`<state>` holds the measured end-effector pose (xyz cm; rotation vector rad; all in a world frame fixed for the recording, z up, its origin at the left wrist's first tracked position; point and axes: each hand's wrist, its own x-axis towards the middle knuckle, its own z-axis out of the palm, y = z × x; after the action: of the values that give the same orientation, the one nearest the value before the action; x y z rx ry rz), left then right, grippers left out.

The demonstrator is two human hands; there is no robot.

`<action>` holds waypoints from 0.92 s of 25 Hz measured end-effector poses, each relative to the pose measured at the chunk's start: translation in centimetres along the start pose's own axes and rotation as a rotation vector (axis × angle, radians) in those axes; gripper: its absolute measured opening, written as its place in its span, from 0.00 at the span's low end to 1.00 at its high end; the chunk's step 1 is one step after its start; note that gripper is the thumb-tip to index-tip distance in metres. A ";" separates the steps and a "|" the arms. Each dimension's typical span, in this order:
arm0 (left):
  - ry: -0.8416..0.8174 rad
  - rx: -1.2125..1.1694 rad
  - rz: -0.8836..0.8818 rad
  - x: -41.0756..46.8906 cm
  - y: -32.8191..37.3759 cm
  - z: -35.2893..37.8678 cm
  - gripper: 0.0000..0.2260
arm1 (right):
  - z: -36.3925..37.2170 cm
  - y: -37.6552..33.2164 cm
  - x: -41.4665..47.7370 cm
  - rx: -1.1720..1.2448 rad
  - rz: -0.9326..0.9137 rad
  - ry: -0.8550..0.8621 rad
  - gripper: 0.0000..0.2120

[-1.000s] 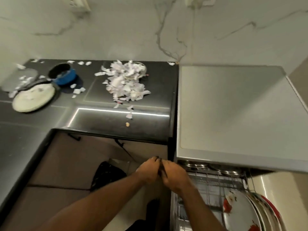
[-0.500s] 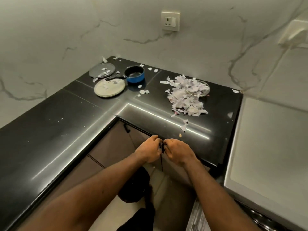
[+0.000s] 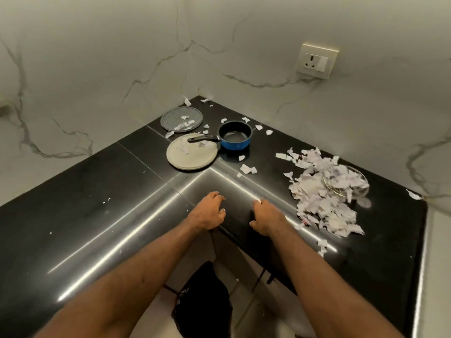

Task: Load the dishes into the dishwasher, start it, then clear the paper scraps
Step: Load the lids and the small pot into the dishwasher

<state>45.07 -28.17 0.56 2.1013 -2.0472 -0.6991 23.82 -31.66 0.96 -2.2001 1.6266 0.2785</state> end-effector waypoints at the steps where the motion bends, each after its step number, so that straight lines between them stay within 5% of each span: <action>1: 0.008 0.006 -0.016 1.8 -1.2 -1.3 0.24 | -0.9 -0.7 2.1 -0.002 0.038 -0.029 0.36; 6: 0.019 0.026 -0.066 8.7 -4.4 -6.3 0.24 | -3.6 -1.0 7.9 -0.047 0.190 -0.217 0.62; 16: 0.213 0.173 -0.029 17.8 -3.6 -8.8 0.30 | -2.6 0.6 10.4 0.002 0.266 -0.358 0.66; 23: 0.169 0.336 -0.162 22.8 -4.6 -9.7 0.34 | -2.6 0.1 11.7 -0.035 0.305 -0.408 0.69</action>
<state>52.70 -52.13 1.92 2.4295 -2.0338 -0.1911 27.14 -42.99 -1.16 -1.7599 1.7160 0.7892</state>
